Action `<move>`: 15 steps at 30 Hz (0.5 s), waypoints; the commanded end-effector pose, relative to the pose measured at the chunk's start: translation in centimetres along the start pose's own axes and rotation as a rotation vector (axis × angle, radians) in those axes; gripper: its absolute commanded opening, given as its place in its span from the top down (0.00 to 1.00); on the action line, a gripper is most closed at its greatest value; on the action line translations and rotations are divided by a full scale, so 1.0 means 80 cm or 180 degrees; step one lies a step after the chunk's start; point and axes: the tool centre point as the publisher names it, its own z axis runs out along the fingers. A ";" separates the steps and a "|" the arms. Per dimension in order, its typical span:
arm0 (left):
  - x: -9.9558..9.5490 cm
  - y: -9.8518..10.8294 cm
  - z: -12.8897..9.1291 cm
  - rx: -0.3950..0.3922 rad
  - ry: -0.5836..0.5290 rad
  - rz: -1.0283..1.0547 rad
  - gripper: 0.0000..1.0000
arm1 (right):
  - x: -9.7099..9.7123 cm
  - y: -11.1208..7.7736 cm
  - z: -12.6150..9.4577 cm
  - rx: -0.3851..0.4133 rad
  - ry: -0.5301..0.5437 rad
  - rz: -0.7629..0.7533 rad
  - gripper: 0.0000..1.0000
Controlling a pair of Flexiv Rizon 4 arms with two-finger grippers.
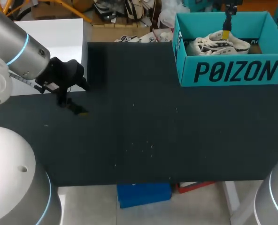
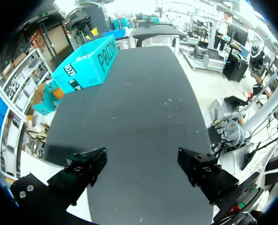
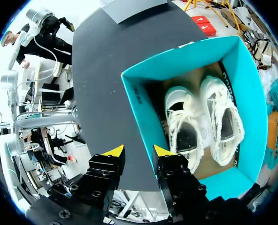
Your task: Take the shoe out of the shoebox, open the shoe tongue, remove and reinsert the insole, then place the shoe into the shoebox
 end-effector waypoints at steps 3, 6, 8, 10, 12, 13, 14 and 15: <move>0.001 0.001 0.001 0.0008 -0.0011 0.0006 0.00 | 0.127 0.014 0.025 -0.0043 -0.3288 0.0084 0.00; 0.001 0.001 0.001 0.0008 -0.0011 0.0006 0.00 | 0.144 0.023 0.021 -0.0081 -0.3307 0.0146 0.00; 0.001 0.001 0.001 0.0008 -0.0011 0.0006 0.00 | 0.155 0.029 0.021 -0.0066 -0.3338 0.0163 0.00; 0.001 0.001 0.001 0.0008 -0.0011 0.0006 0.00 | 0.165 0.035 0.025 -0.0069 -0.3387 0.0175 0.00; 0.001 0.001 0.001 0.0008 -0.0011 0.0006 0.00 | 0.171 0.039 0.034 -0.0090 -0.3459 0.0203 0.00; 0.001 0.001 0.001 0.0008 -0.0011 0.0006 0.00 | 0.176 0.041 0.039 -0.0083 -0.3502 0.0209 0.00; 0.001 0.001 0.001 0.0008 -0.0011 0.0006 0.00 | 0.180 0.043 0.044 -0.0084 -0.3520 0.0216 0.00; 0.001 0.001 0.001 0.0008 -0.0011 0.0006 0.00 | 0.184 0.045 0.050 -0.0097 -0.3479 0.0236 0.00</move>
